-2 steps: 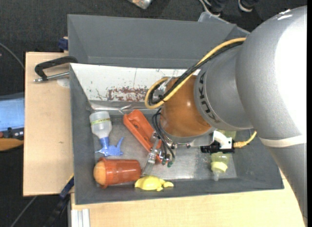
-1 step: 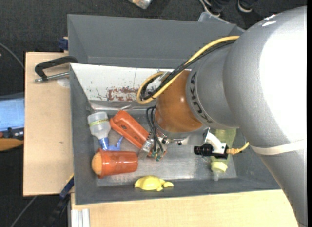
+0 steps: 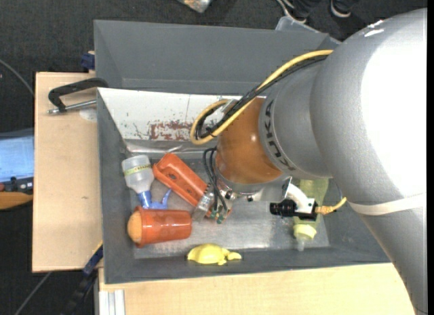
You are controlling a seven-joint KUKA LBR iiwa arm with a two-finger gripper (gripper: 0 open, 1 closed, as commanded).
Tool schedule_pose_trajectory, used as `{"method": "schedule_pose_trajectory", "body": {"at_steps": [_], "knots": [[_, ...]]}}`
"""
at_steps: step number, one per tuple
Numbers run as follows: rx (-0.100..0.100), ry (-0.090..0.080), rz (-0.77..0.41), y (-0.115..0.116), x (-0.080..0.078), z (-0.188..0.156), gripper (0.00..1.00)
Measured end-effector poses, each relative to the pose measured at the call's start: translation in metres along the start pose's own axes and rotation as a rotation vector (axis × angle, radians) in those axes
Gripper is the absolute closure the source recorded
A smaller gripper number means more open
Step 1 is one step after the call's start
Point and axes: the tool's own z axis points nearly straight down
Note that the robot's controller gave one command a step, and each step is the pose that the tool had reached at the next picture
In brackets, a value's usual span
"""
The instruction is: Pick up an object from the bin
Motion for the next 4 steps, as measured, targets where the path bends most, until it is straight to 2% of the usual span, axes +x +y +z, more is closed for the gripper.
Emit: {"method": "schedule_pose_trajectory", "body": {"at_steps": [2, 4], "knots": [[0.004, 0.004, 0.000, -0.001, 0.001, -0.009, 1.00], [-0.001, 0.000, -0.001, 0.000, 0.000, -0.048, 1.00]]}}
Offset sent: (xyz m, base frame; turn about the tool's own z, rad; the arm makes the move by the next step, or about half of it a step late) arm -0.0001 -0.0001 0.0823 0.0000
